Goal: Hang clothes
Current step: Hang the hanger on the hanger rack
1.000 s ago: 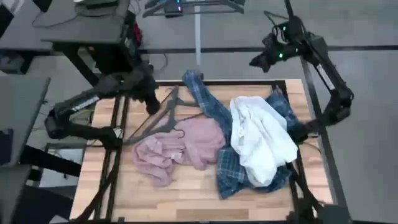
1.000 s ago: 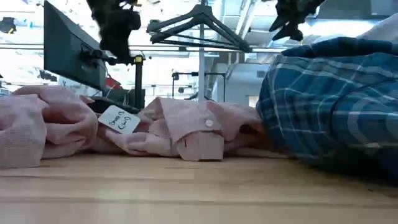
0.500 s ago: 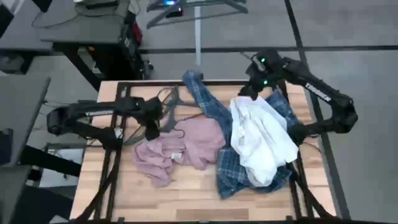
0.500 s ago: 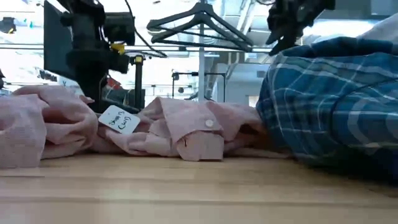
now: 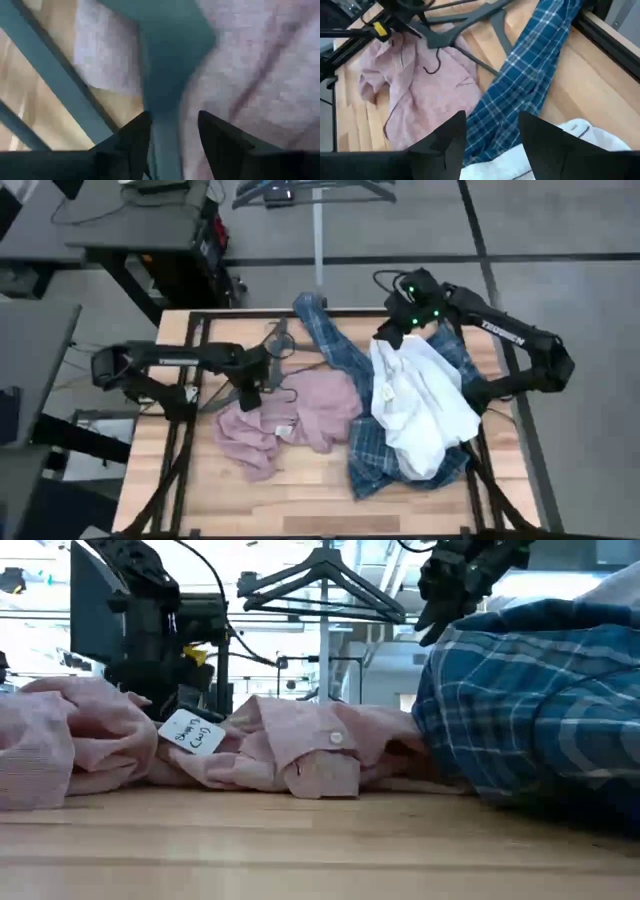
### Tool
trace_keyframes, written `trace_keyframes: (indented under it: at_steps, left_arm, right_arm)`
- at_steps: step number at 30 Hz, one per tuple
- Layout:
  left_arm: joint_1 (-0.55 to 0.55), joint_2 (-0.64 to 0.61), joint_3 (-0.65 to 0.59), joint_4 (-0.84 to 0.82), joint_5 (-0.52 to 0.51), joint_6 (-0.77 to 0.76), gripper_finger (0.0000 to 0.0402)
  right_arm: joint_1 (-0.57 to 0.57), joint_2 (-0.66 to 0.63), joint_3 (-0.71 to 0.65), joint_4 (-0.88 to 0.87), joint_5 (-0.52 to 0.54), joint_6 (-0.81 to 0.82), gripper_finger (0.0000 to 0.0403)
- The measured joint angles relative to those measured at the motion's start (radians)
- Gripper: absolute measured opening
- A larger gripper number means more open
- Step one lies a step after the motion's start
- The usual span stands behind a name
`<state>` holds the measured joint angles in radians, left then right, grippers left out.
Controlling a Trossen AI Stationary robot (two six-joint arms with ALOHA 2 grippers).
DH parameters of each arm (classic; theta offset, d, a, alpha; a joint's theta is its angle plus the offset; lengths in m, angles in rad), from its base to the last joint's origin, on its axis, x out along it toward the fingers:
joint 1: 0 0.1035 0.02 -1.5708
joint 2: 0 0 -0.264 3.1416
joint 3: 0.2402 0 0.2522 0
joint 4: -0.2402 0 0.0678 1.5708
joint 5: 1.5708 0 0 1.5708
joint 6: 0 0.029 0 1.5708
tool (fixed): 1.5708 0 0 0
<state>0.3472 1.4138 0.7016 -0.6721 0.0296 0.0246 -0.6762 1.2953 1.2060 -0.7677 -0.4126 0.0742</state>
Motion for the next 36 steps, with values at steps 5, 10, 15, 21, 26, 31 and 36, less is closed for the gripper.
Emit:
trace_keyframes:
  at_steps: [5, 10, 15, 21, 26, 31, 36]
  left_arm:
    - [0.002, 0.080, -0.031, 0.076, 0.000, -0.077, 0.0150]
    - [-0.006, 0.108, -0.019, 0.069, -0.003, -0.048, 0.0103]
    - [-0.002, 0.049, 0.049, -0.021, 0.010, -0.021, 0.0058]
    - [-0.001, -0.078, 0.228, -0.245, 0.032, 0.011, 0.0058]
    - [0.012, -0.159, 0.411, -0.350, 0.091, 0.035, 0.0058]
    - [0.064, -0.183, 0.571, -0.350, 0.495, 0.004, 0.0058]
    - [0.125, -0.183, 0.643, -0.298, 0.978, -0.039, 0.0058]
  right_arm:
    - [0.000, 0.000, 0.000, 0.000, 0.000, 0.000, 0.0166]
    - [0.001, 0.000, 0.000, 0.002, 0.000, 0.001, 0.0166]
    - [0.002, 0.000, 0.000, 0.010, -0.001, 0.028, 0.0166]
    - [0.000, 0.000, 0.020, 0.022, -0.004, 0.056, 0.0166]
    - [0.016, -0.001, 0.082, 0.060, -0.009, 0.046, 0.0166]
    - [0.025, -0.001, 0.169, 0.096, -0.055, -0.002, 0.0166]
    - [0.047, -0.002, 0.218, 0.121, -0.061, -0.007, 0.0166]
